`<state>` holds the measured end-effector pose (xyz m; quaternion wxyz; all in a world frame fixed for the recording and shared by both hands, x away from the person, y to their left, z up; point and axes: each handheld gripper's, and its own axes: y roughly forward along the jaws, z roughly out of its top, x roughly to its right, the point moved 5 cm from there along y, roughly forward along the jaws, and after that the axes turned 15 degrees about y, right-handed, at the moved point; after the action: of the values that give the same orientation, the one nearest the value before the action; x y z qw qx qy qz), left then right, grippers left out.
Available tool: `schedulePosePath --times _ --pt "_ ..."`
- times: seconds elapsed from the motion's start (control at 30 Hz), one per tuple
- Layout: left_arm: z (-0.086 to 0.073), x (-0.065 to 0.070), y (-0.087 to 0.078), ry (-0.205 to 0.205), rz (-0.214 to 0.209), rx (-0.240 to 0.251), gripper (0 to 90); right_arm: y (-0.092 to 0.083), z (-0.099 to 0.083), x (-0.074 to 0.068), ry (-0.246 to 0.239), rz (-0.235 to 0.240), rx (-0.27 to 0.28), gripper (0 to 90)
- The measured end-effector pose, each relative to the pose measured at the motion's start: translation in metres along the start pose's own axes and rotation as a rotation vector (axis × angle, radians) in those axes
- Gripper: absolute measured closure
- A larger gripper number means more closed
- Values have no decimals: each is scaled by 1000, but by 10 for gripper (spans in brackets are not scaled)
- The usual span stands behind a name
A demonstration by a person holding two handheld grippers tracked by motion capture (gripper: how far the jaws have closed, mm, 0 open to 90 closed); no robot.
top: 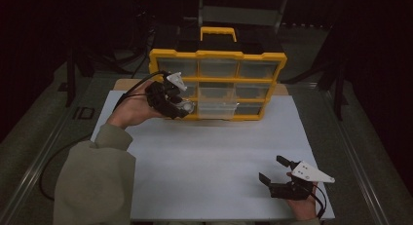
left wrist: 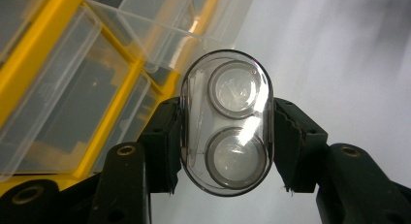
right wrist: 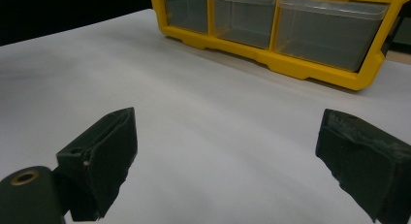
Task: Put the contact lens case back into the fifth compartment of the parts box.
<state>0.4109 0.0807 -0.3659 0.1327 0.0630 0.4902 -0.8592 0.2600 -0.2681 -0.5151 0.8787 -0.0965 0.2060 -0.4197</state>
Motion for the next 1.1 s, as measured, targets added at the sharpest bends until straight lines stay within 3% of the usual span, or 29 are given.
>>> schedulePosePath --times 0.5,1.1 --pt "14 -12 -4 4 13 -5 493 0 0 1 8 4 3 79" --pt "34 -26 -3 -22 19 15 492 0 1 1 15 3 7 79"
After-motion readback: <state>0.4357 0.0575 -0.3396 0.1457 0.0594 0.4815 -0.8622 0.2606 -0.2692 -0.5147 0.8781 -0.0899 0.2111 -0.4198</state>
